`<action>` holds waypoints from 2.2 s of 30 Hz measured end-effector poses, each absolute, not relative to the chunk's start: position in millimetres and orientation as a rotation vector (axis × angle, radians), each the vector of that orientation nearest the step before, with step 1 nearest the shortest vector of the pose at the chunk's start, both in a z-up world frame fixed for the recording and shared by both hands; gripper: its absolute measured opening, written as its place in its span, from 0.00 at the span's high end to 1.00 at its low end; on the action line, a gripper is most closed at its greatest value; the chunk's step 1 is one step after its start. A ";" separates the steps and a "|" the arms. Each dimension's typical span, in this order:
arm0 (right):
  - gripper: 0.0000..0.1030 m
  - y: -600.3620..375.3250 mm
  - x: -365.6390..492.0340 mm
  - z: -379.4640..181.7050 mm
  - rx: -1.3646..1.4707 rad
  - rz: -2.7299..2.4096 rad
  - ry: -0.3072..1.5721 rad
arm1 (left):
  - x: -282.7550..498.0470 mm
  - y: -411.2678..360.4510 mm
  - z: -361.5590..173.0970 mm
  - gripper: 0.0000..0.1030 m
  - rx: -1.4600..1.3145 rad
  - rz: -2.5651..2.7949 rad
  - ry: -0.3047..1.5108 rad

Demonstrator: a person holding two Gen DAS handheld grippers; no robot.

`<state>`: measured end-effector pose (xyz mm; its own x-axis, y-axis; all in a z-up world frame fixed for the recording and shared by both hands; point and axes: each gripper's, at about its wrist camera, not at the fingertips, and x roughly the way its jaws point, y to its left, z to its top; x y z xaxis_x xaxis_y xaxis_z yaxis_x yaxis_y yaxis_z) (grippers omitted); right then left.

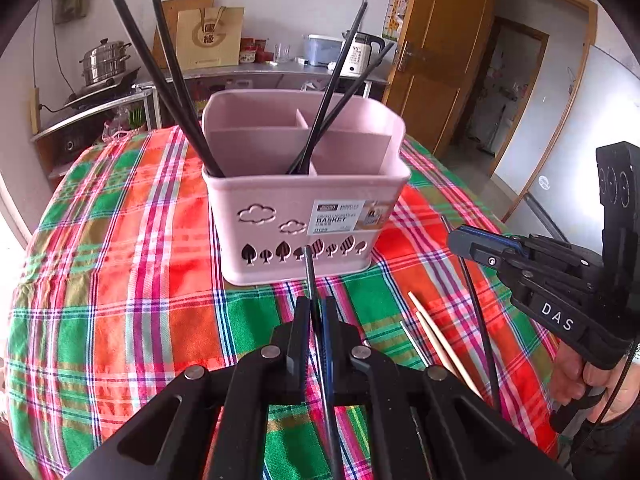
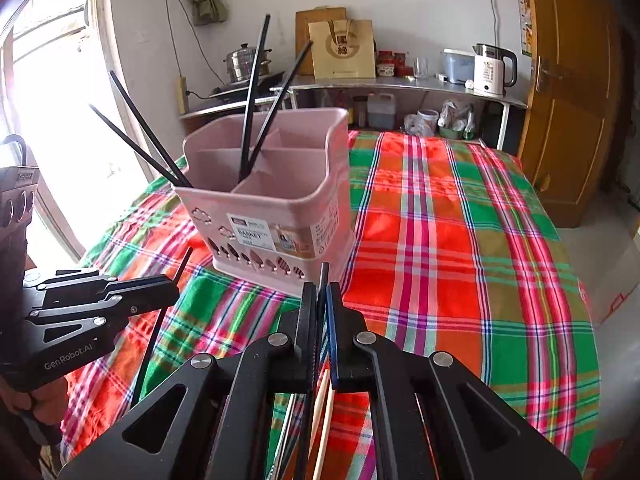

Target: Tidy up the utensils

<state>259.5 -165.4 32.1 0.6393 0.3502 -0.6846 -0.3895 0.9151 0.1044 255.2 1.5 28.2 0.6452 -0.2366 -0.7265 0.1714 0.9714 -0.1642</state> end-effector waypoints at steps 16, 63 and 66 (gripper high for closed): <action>0.96 -170.4 213.7 115.8 -0.103 0.407 0.505 | 223.3 15.2 107.6 0.96 -0.078 -0.246 0.652; 0.97 -172.7 154.2 174.4 -0.043 0.465 0.338 | 161.4 46.1 168.4 0.96 -0.064 -0.287 0.550; 0.97 -165.4 163.8 179.8 -0.021 0.476 0.321 | 175.3 44.9 180.2 0.96 -0.058 -0.280 0.540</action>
